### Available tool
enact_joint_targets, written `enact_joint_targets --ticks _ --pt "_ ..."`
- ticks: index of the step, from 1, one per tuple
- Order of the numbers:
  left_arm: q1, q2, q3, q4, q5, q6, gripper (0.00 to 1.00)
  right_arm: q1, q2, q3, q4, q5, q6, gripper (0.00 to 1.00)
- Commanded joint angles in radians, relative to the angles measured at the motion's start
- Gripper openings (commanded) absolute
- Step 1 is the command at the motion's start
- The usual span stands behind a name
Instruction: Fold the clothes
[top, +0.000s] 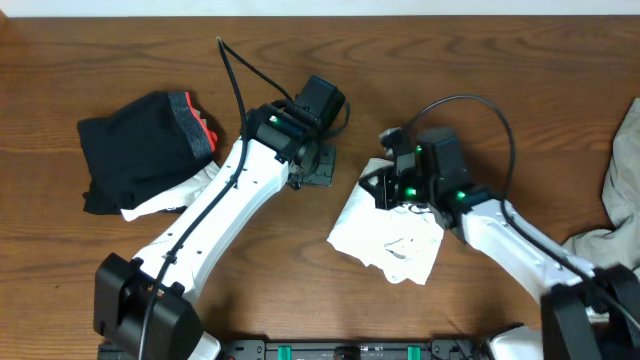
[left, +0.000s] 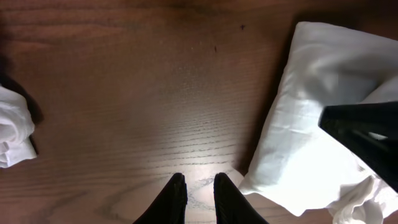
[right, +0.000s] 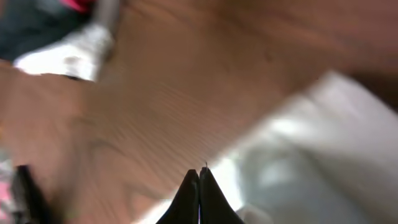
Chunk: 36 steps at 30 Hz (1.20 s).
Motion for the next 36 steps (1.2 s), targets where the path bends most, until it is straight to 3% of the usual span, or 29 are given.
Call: enact_joint_targets --ticks 1,11,16,19,24,30,33,36 --pt "0.003 0.001 0.002 -0.007 -0.005 -0.005 0.19 -0.034 0.002 0.009 -0.100 0.163 0.016 0.01" --pt "0.003 0.001 0.002 -0.006 -0.005 0.000 0.21 -0.206 -0.292 0.095 -0.523 0.426 -0.101 0.01" --pt "0.003 0.001 0.002 -0.006 -0.004 0.006 0.31 -0.208 -0.354 0.098 -0.570 0.341 -0.109 0.02" --pt "0.003 0.001 0.002 0.005 0.073 0.045 0.37 -0.188 -0.335 0.097 -0.562 0.222 -0.108 0.04" --pt "-0.003 0.006 0.001 0.044 0.237 0.106 0.40 -0.145 -0.229 0.089 -0.555 0.206 -0.109 0.04" --pt "-0.030 0.045 -0.023 0.046 0.274 0.125 0.40 -0.060 -0.044 0.074 -0.556 -0.032 -0.225 0.04" --pt "-0.036 0.060 -0.048 0.046 0.283 0.153 0.40 -0.029 0.018 0.074 -0.607 0.019 -0.240 0.02" --pt "-0.035 0.064 -0.076 0.046 0.283 0.153 0.40 -0.031 0.050 0.074 -0.742 0.212 -0.196 0.01"
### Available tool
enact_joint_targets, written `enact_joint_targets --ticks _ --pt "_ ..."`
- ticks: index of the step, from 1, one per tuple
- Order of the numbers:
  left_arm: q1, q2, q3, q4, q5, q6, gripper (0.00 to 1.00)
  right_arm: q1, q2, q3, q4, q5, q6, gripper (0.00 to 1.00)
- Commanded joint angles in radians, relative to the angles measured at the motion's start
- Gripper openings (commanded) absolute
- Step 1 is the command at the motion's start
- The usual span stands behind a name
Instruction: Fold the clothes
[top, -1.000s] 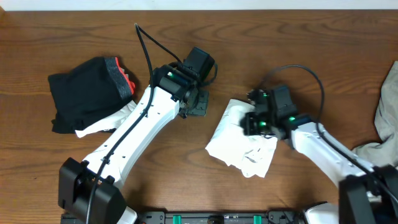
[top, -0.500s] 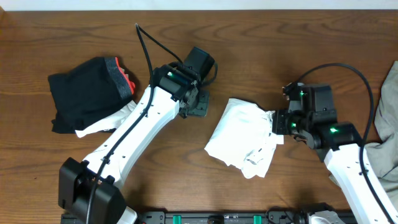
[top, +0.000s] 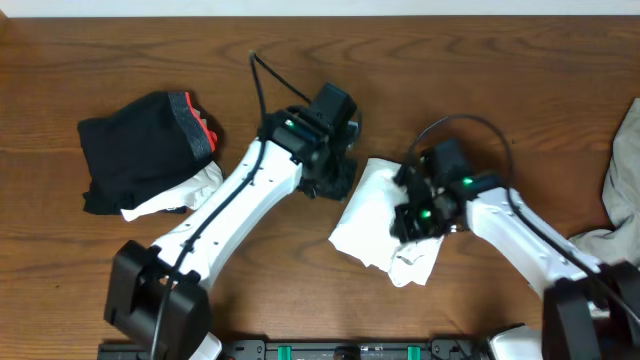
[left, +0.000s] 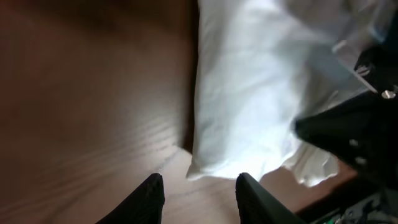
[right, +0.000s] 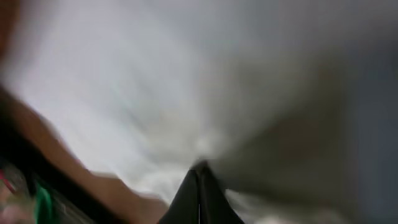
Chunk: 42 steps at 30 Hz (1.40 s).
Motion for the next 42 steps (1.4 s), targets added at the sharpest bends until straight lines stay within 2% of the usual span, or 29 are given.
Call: enact_joint_targets --ticks 1,4,10,15,18,25,29,32,36,42 --pt "0.002 0.014 -0.032 -0.007 0.020 0.032 0.41 0.000 0.022 -0.008 -0.112 0.209 0.014 0.01" --pt "-0.001 0.014 -0.037 -0.014 0.021 0.032 0.41 -0.006 0.005 -0.005 -0.192 0.329 0.047 0.01" --pt "-0.003 0.014 -0.041 0.006 0.109 0.032 0.43 -0.011 -0.100 0.000 -0.199 0.296 0.061 0.01" --pt "-0.036 0.014 -0.083 0.082 0.152 0.032 0.44 -0.037 -0.220 0.005 -0.083 0.239 0.136 0.01" --pt "-0.067 0.015 -0.145 0.154 0.151 0.032 0.45 -0.062 -0.248 0.005 -0.008 0.197 0.163 0.06" --pt "-0.112 0.015 -0.345 0.342 0.109 0.031 0.45 -0.075 -0.162 0.002 0.103 0.266 0.171 0.06" --pt "-0.100 0.015 -0.429 0.336 0.037 0.002 0.33 -0.077 -0.075 0.002 0.127 0.376 0.177 0.03" --pt "-0.084 0.015 -0.456 0.319 0.037 -0.009 0.29 -0.091 -0.016 0.002 0.089 0.457 0.184 0.01" --pt "-0.069 0.014 -0.459 0.288 0.037 -0.023 0.28 -0.154 0.008 0.003 0.006 0.523 0.222 0.01" --pt "-0.068 0.014 -0.459 0.296 0.037 -0.022 0.28 -0.243 -0.085 0.042 -0.076 0.402 0.122 0.03"
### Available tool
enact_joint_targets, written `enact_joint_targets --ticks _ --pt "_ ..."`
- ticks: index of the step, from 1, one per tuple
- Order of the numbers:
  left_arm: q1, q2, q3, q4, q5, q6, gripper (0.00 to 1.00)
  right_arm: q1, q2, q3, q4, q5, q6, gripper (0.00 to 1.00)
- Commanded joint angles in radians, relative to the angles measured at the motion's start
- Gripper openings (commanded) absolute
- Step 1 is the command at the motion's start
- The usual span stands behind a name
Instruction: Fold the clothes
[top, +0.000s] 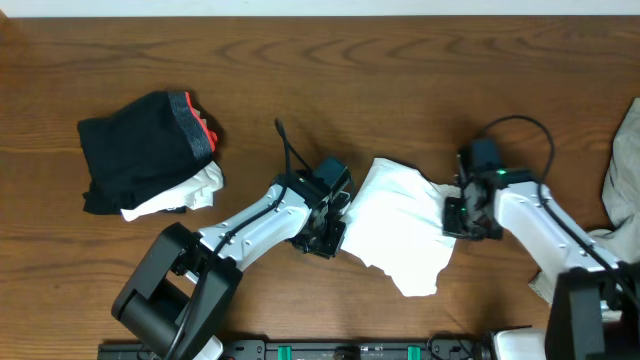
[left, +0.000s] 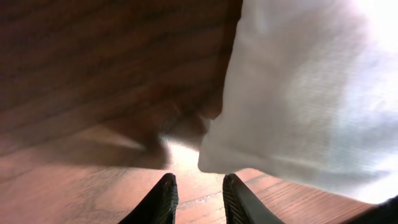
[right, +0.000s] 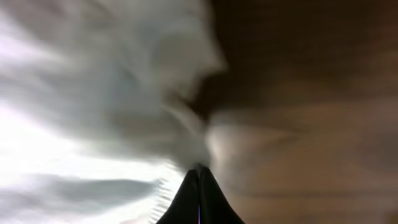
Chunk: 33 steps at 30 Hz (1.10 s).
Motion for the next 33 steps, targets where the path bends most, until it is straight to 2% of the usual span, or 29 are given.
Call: enact_joint_targets --ticks 1,4,8,11,12,14,16,17,20,22,25,29,33 --pt "0.003 0.002 -0.001 0.000 -0.010 -0.009 0.28 -0.037 -0.085 0.051 -0.024 -0.066 -0.072 0.04" --pt "0.005 -0.006 0.014 -0.025 -0.009 -0.015 0.27 -0.050 -0.153 0.068 -0.035 -0.144 -0.119 0.06" --pt "0.018 -0.053 0.112 -0.161 -0.010 -0.023 0.27 -0.047 -0.190 0.068 -0.009 -0.295 -0.207 0.08" --pt "0.048 -0.121 0.204 -0.231 -0.042 -0.019 0.37 -0.047 -0.188 0.067 0.011 -0.367 -0.227 0.15" --pt "0.059 -0.145 0.222 -0.233 -0.054 -0.019 0.46 -0.047 -0.188 0.067 0.015 -0.373 -0.227 0.15" --pt "0.084 -0.192 0.236 -0.199 -0.055 -0.020 0.58 -0.047 -0.188 0.067 0.015 -0.373 -0.227 0.15" --pt "0.102 -0.213 0.234 -0.147 -0.054 -0.020 0.66 -0.047 -0.188 0.067 0.014 -0.373 -0.227 0.22" --pt "0.107 -0.212 0.234 -0.125 -0.043 -0.020 0.71 -0.047 -0.188 0.067 0.013 -0.373 -0.227 0.27" --pt "0.113 -0.169 0.225 -0.037 0.066 -0.020 0.76 -0.047 -0.188 0.066 0.012 -0.373 -0.227 0.45" --pt "0.112 -0.114 0.217 0.031 0.152 -0.020 0.80 -0.047 -0.188 0.066 0.009 -0.367 -0.212 0.52" --pt "0.112 -0.007 0.217 0.110 0.235 -0.020 0.89 -0.050 -0.188 0.066 -0.006 -0.296 -0.138 0.54" --pt "0.112 0.132 0.217 0.200 0.350 -0.020 0.92 -0.056 -0.188 0.066 -0.018 -0.222 -0.084 0.55" --pt "0.109 0.229 0.217 0.254 0.428 -0.021 0.93 -0.056 -0.188 0.066 -0.023 -0.220 -0.085 0.61"
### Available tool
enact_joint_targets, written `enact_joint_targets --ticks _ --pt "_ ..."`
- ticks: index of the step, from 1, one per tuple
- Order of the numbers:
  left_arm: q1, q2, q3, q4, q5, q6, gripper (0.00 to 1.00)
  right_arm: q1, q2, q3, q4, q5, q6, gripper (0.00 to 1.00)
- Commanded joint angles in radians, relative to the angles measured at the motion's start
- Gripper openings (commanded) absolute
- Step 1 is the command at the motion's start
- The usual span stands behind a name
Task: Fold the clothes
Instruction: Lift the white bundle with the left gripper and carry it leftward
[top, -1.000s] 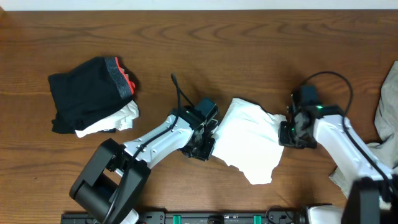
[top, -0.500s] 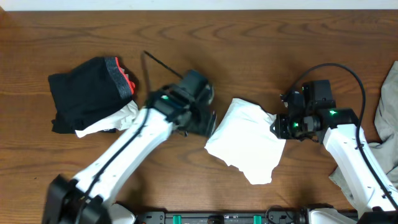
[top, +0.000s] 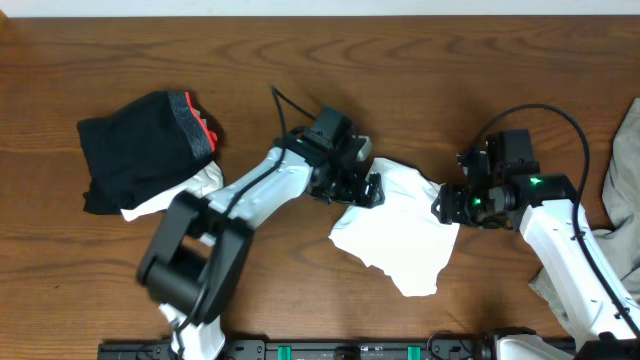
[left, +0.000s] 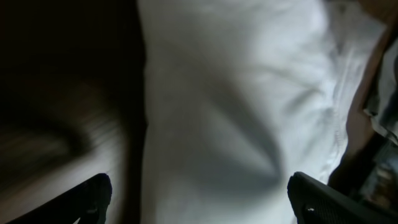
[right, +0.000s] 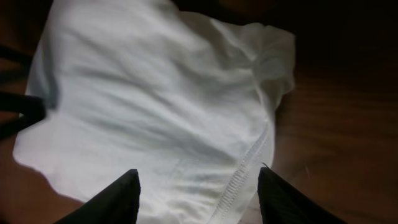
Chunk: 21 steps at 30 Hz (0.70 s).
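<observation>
A white garment (top: 395, 235) lies spread and wrinkled on the wooden table, mid-right. My left gripper (top: 360, 187) hovers over its upper left edge, jaws wide open. In the left wrist view the white cloth (left: 236, 93) fills the space between the spread fingers (left: 93, 196), and the left gripper (left: 199, 205) holds nothing. My right gripper (top: 447, 208) is at the garment's right edge, also open. The right wrist view shows that gripper (right: 199, 199) over the cloth (right: 155, 106), with a stitched hem running between the jaws.
A black garment with a red and grey waistband (top: 140, 150) lies at the left, with white cloth (top: 175, 197) sticking out beneath it. A heap of pale grey clothes (top: 620, 190) sits at the right edge. The left arm's cable loops above the garment.
The right gripper, then shut on the garment's right edge, is now open. The left gripper has moved from the lower left edge to the upper left edge and is open much wider.
At first the white garment lay bunched, with the right gripper shut at its upper left and the left gripper beside it on bare wood. Then the right gripper was shut mid-garment. Later the cloth lay spread wider, held at its right edge. Now both grippers are open over it.
</observation>
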Motion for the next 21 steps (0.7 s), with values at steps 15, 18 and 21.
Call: enact_joint_targets --ticks 15,18,21 --pt "-0.121 0.091 -0.011 0.030 0.121 0.002 0.71 0.010 0.222 -0.020 0.100 -0.093 0.027 0.22" --pt "-0.125 0.091 -0.011 0.027 0.121 0.001 0.70 0.023 0.293 -0.020 0.106 -0.084 0.027 0.15" --pt "-0.125 0.091 -0.011 0.025 0.131 -0.027 0.75 0.027 0.368 -0.020 0.108 -0.055 0.045 0.08"
